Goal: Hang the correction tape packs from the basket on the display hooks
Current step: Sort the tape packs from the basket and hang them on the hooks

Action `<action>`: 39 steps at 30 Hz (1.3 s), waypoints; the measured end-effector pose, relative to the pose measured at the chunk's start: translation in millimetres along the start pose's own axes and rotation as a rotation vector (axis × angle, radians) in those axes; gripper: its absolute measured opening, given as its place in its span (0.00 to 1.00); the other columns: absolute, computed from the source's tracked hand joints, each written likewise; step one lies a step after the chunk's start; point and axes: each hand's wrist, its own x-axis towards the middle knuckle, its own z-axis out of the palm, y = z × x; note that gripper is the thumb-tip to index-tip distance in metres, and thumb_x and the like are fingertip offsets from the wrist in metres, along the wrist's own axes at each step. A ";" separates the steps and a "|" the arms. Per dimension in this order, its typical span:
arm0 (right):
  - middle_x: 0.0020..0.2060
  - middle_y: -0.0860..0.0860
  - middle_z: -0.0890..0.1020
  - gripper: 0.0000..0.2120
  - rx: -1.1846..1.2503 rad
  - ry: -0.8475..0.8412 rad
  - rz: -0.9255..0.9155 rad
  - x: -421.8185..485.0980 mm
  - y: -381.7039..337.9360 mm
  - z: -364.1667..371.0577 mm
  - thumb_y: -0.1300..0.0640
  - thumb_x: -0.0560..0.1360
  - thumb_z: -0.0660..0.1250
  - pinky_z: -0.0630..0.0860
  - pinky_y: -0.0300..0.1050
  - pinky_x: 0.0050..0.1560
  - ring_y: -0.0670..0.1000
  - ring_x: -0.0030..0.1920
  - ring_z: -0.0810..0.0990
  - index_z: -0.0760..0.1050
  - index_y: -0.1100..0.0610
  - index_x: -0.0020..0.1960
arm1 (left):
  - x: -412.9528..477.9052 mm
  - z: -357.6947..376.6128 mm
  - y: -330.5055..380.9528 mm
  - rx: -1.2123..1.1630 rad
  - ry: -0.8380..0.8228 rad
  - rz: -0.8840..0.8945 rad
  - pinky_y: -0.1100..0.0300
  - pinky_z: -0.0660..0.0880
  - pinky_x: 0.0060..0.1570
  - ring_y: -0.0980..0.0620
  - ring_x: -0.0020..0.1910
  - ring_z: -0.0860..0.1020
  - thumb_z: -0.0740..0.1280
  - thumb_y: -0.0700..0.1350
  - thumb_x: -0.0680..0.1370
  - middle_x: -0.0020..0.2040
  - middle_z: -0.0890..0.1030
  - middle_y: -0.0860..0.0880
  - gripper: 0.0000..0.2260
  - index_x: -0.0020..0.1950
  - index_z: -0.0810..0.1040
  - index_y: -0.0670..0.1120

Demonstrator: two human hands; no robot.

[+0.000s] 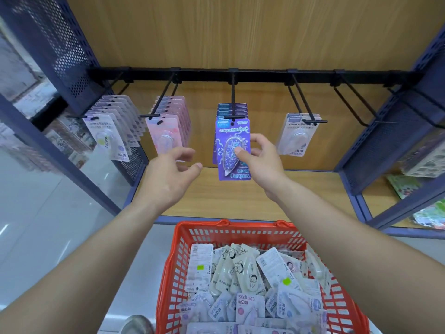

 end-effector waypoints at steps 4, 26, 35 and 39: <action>0.48 0.52 0.86 0.09 -0.039 0.056 0.004 9.3 2.9 5.8 0.55 0.79 0.70 0.84 0.56 0.51 0.54 0.49 0.86 0.73 0.42 0.51 | -5.7 -2.6 -3.8 0.032 -0.036 0.015 0.60 0.76 0.53 0.58 0.48 0.82 0.73 0.50 0.77 0.51 0.84 0.57 0.14 0.62 0.82 0.53; 0.50 0.52 0.81 0.15 -0.652 -0.243 0.367 -119.2 142.6 -80.4 0.50 0.77 0.73 0.72 0.42 0.45 0.51 0.49 0.80 0.77 0.56 0.58 | -118.9 58.8 -82.5 0.444 -0.567 0.003 0.56 0.74 0.60 0.48 0.62 0.78 0.69 0.52 0.79 0.67 0.79 0.48 0.21 0.71 0.75 0.48; 0.42 0.44 0.81 0.07 -0.730 -0.484 0.407 -170.5 226.8 -72.4 0.52 0.78 0.71 0.79 0.52 0.48 0.51 0.44 0.82 0.77 0.48 0.56 | -174.9 145.4 -148.4 0.359 -0.761 -0.207 0.57 0.74 0.58 0.47 0.59 0.79 0.70 0.52 0.79 0.67 0.78 0.48 0.22 0.72 0.73 0.47; 0.42 0.40 0.82 0.15 -0.913 -0.536 0.393 -172.5 242.9 -53.5 0.41 0.72 0.75 0.72 0.49 0.56 0.46 0.49 0.81 0.78 0.44 0.55 | -170.4 172.1 -157.2 0.193 -0.738 -0.262 0.57 0.77 0.52 0.50 0.48 0.78 0.74 0.50 0.78 0.59 0.80 0.49 0.19 0.67 0.76 0.48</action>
